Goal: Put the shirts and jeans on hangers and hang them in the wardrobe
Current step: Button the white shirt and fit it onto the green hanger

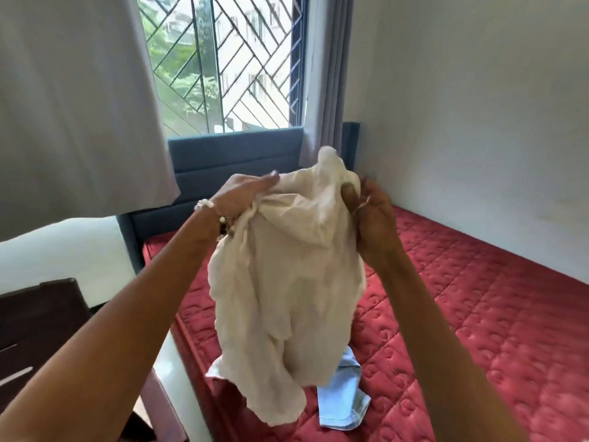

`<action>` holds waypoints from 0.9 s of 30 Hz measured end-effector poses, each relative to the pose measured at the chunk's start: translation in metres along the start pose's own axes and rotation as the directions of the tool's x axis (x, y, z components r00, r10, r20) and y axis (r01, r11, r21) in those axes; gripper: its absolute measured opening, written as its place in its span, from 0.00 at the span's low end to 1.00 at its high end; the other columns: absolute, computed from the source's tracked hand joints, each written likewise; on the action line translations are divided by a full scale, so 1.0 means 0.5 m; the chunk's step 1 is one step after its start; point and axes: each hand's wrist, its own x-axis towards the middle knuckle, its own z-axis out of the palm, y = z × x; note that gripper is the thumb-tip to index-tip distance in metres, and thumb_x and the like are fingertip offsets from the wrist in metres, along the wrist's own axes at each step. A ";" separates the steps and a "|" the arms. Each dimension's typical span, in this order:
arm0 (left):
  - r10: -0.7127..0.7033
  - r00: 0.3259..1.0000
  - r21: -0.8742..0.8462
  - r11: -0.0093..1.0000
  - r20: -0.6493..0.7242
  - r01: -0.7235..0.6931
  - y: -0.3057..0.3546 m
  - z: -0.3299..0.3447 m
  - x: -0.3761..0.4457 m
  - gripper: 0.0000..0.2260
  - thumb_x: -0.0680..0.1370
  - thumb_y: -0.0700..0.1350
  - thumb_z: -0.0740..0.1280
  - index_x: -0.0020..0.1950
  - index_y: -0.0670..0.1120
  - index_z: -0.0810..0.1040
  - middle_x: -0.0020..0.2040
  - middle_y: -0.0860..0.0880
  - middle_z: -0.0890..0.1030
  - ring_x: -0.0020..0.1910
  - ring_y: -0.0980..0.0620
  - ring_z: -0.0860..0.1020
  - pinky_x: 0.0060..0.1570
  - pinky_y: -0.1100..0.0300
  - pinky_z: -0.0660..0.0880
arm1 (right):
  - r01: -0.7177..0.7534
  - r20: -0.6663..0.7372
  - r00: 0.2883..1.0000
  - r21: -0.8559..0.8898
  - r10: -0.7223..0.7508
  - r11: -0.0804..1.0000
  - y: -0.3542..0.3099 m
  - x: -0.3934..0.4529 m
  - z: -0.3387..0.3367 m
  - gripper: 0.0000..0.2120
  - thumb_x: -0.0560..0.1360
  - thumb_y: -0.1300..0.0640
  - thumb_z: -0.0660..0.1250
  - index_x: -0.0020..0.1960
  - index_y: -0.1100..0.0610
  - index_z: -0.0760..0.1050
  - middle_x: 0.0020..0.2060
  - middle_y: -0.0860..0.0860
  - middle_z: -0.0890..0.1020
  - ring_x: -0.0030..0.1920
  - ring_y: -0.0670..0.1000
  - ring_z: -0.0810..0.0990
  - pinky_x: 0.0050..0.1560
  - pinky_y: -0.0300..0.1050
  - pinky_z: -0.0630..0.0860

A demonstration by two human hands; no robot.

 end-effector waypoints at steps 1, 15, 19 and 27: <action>0.028 0.999 0.218 0.976 -0.028 -0.022 0.007 0.001 -0.008 0.11 0.75 0.52 0.69 0.42 0.45 0.83 0.40 0.48 0.81 0.44 0.49 0.78 0.44 0.59 0.75 | 0.066 0.006 0.998 -0.107 -0.066 0.992 -0.042 0.004 0.006 0.01 0.76 0.63 0.67 0.45 0.59 0.76 0.35 0.47 0.82 0.36 0.45 0.79 0.38 0.41 0.78; -0.016 1.000 0.161 0.987 -0.012 0.017 -0.048 0.033 -0.163 0.38 0.62 0.56 0.79 0.68 0.55 0.67 0.58 0.49 0.77 0.52 0.46 0.80 0.46 0.46 0.81 | 0.030 -0.030 0.997 -0.688 -0.071 0.725 -0.135 -0.089 0.079 0.12 0.73 0.52 0.73 0.44 0.62 0.82 0.36 0.55 0.84 0.34 0.48 0.79 0.38 0.43 0.77; 0.086 0.982 -0.018 0.996 -0.169 -0.091 -0.091 0.046 -0.205 0.15 0.71 0.37 0.73 0.50 0.56 0.79 0.50 0.42 0.81 0.42 0.44 0.79 0.44 0.49 0.80 | -0.107 -0.050 0.994 -0.564 0.096 0.819 -0.139 -0.164 0.037 0.15 0.73 0.53 0.73 0.40 0.65 0.81 0.32 0.53 0.80 0.33 0.46 0.75 0.36 0.40 0.73; 0.192 0.966 -0.086 0.974 -0.172 -0.209 -0.068 0.069 -0.241 0.13 0.75 0.33 0.65 0.41 0.51 0.81 0.32 0.46 0.73 0.26 0.54 0.67 0.28 0.64 0.68 | -0.367 -0.230 0.925 -0.335 0.303 0.868 -0.131 -0.271 -0.106 0.16 0.78 0.71 0.59 0.40 0.58 0.80 0.40 0.49 0.82 0.50 0.49 0.77 0.57 0.40 0.74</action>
